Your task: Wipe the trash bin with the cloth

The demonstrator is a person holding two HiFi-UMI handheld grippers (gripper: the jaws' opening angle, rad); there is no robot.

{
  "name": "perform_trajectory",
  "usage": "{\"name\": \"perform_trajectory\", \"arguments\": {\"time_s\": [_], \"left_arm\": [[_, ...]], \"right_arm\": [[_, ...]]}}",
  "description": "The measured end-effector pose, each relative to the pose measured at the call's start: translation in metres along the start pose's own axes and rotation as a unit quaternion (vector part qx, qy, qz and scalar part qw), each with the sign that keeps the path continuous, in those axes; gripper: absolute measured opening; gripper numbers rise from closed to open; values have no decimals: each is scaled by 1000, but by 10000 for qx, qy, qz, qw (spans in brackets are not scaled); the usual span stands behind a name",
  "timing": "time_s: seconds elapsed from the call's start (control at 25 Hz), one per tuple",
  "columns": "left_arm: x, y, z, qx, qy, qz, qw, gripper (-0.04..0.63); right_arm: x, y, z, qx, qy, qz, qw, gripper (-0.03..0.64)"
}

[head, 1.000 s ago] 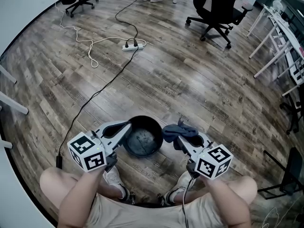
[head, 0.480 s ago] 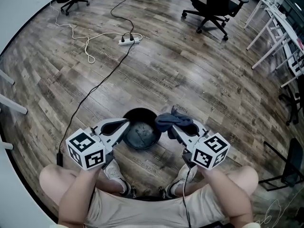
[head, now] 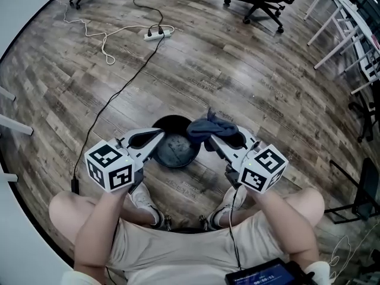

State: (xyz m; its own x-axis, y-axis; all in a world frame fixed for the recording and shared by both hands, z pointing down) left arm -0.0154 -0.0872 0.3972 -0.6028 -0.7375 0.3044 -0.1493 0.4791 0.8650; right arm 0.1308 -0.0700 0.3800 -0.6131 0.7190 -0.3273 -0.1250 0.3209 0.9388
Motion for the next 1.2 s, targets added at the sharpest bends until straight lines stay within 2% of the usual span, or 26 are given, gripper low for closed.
{"name": "perform_trajectory", "arguments": {"time_s": [0.16, 0.36, 1.04, 1.2], "left_arm": [[-4, 6, -6, 140, 18, -56, 9999, 9], [-8, 6, -5, 164, -30, -194, 9997, 9], [-17, 6, -10, 223, 43, -219, 9995, 9], [-17, 6, -6, 219, 29, -222, 9995, 9]], "right_arm": [[8, -13, 1, -252, -123, 216, 9994, 81], [14, -11, -2, -97, -137, 592, 9981, 81], [11, 0, -1, 44, -44, 374, 9993, 81], [20, 10, -8, 409, -107, 711, 9966, 80]]}}
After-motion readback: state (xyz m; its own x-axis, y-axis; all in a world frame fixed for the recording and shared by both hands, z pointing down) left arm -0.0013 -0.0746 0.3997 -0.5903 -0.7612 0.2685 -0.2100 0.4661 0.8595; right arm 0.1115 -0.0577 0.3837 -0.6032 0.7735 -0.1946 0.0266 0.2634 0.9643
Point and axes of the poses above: the fingertips, and each gripper's own axes: z backward along the fingers, x to its left, y out of its underside, the point moved 2 cm from there along z, backward along the fingers, and after that the axes turned 9 degrees about -y, right-handed, at the moved point
